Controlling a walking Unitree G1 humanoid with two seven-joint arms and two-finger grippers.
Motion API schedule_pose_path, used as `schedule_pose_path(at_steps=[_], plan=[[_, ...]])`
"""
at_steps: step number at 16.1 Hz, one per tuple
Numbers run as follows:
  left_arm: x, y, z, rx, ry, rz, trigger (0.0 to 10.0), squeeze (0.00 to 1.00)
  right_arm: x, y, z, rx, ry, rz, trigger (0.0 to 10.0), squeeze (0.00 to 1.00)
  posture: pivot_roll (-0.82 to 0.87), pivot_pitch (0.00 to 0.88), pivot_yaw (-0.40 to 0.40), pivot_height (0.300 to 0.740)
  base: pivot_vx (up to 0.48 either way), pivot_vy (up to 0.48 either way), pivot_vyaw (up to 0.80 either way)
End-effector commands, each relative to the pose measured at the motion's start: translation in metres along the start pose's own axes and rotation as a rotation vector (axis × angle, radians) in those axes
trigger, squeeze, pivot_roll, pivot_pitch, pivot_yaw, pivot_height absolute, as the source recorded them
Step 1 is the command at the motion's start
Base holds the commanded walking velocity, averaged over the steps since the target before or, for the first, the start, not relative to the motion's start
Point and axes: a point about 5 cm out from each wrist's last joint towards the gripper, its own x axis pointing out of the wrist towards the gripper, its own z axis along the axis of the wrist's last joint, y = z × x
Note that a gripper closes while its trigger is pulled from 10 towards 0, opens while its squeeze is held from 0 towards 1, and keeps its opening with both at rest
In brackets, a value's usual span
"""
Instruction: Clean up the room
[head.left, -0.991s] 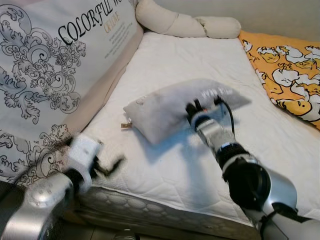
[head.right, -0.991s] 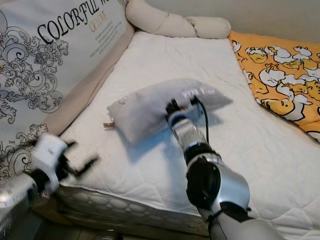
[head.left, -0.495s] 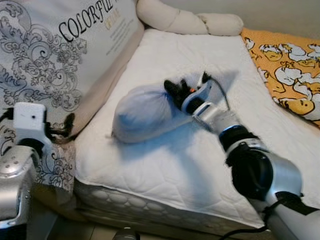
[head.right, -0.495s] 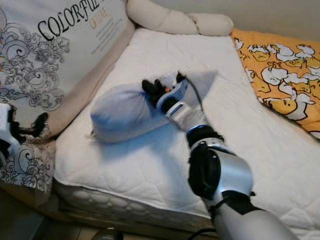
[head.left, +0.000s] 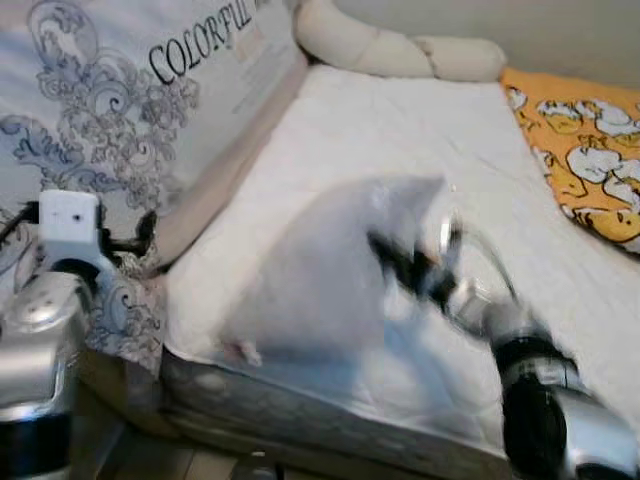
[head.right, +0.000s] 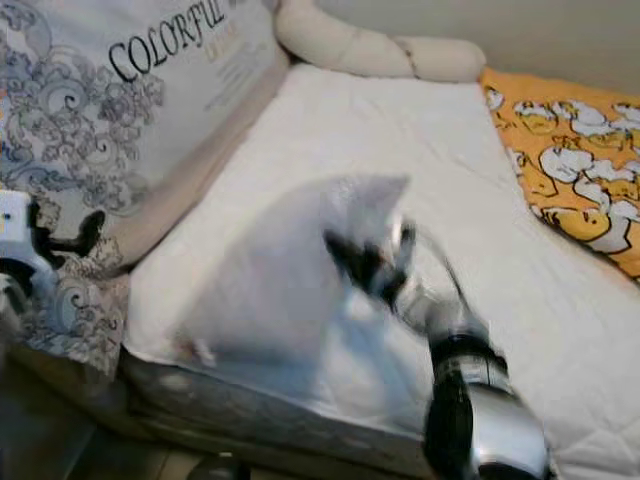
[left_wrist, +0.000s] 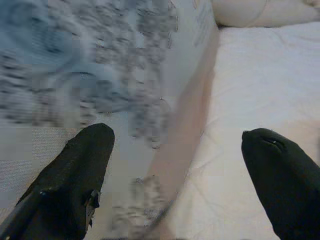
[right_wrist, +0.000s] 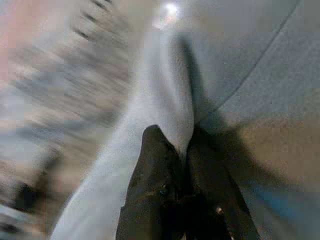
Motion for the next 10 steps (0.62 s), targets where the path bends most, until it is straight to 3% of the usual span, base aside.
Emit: schedule_pose_path(at_steps=[1, 2, 4, 6, 7, 10], plan=[[0.01, -0.025, -0.014, -0.012, 0.06, -0.12, 10.0, 0.0, -0.016, -0.025, -0.007, -0.151, 0.032, -0.192, 0.0, 0.0, 0.18, 0.0, 0.018, 0.74, 0.0, 0.0, 0.0], [0.017, -0.044, -0.024, -0.038, 0.099, -0.228, 10.0, 1.0, -0.028, -0.04, -0.016, -0.236, 0.069, -0.322, 0.0, 0.0, 0.17, 0.0, 0.021, 0.74, 0.0, 0.0, 0.0], [0.032, -0.077, -0.036, 0.015, 0.116, -0.37, 10.0, 1.0, -0.037, -0.048, -0.015, -0.255, 0.054, -0.435, 0.0, 0.0, 0.14, 0.0, 0.027, 0.74, 0.0, 0.0, 0.0], [0.042, -0.089, -0.041, 0.023, 0.141, -0.415, 10.0, 1.0, -0.037, -0.049, -0.012, -0.266, 0.038, -0.46, 0.0, 0.0, 0.12, 0.0, 0.037, 0.74, 0.0, 0.0, 0.0], [0.05, -0.103, -0.045, 0.043, 0.172, -0.458, 10.0, 1.0, -0.038, -0.051, -0.011, -0.314, 0.056, -0.482, 0.0, 0.0, 0.11, 0.0, 0.043, 0.74, 0.0, 0.0, 0.0], [0.062, -0.124, -0.046, -0.014, 0.178, -0.5, 10.0, 1.0, -0.036, -0.048, -0.007, -0.34, 0.035, -0.474, 0.0, 0.0, 0.08, 0.0, 0.057, 0.74, 0.0, 0.0, 0.0]])
